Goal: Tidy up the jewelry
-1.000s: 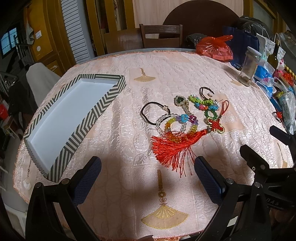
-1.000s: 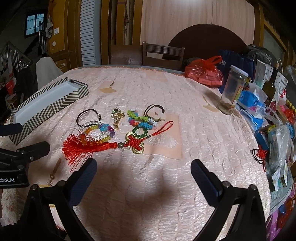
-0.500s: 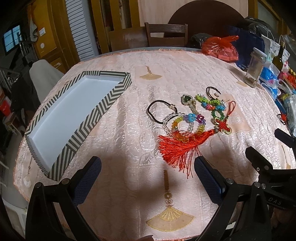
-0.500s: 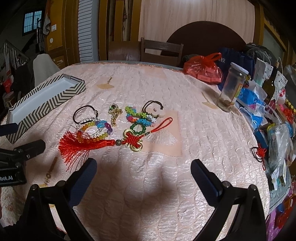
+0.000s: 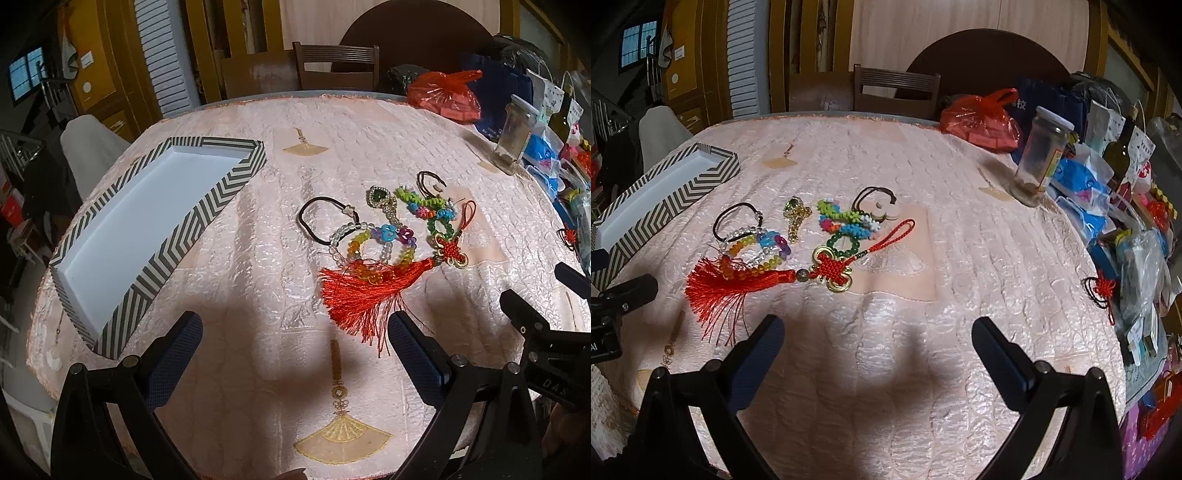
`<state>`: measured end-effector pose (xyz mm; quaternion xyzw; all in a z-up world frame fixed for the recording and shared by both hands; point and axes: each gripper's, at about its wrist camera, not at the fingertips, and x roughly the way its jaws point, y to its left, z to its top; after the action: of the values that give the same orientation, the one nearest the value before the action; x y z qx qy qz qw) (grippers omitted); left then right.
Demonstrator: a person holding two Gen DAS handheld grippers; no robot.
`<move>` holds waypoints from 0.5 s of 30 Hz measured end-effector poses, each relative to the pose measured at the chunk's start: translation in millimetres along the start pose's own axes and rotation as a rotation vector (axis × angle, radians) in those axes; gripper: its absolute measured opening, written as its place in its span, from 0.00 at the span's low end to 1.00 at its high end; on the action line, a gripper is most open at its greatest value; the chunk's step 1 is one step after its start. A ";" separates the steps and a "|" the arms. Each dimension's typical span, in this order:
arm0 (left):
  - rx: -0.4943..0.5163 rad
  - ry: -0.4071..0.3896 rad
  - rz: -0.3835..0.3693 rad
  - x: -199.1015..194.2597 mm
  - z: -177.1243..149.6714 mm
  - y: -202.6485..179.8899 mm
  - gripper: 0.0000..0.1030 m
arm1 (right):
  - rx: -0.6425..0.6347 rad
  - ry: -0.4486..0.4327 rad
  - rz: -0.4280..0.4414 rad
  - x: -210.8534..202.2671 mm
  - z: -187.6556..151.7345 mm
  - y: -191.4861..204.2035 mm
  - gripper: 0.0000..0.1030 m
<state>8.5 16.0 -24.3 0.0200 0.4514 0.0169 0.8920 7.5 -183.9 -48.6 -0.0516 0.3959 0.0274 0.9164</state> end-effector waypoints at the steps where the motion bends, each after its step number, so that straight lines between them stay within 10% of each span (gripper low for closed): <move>1: -0.001 -0.001 0.000 0.1 -0.1 0.4 0.86 | 0.003 0.000 -0.001 0.3 0.0 -1.1 1.00; 15: -0.009 0.013 0.005 4.3 -5.0 1.6 0.86 | 0.015 0.008 -0.006 1.6 -1.2 -3.8 1.00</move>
<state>6.9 17.9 -30.7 0.0169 0.4571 0.0215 0.8890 8.1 -187.8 -50.3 -0.0462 0.3996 0.0214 0.9153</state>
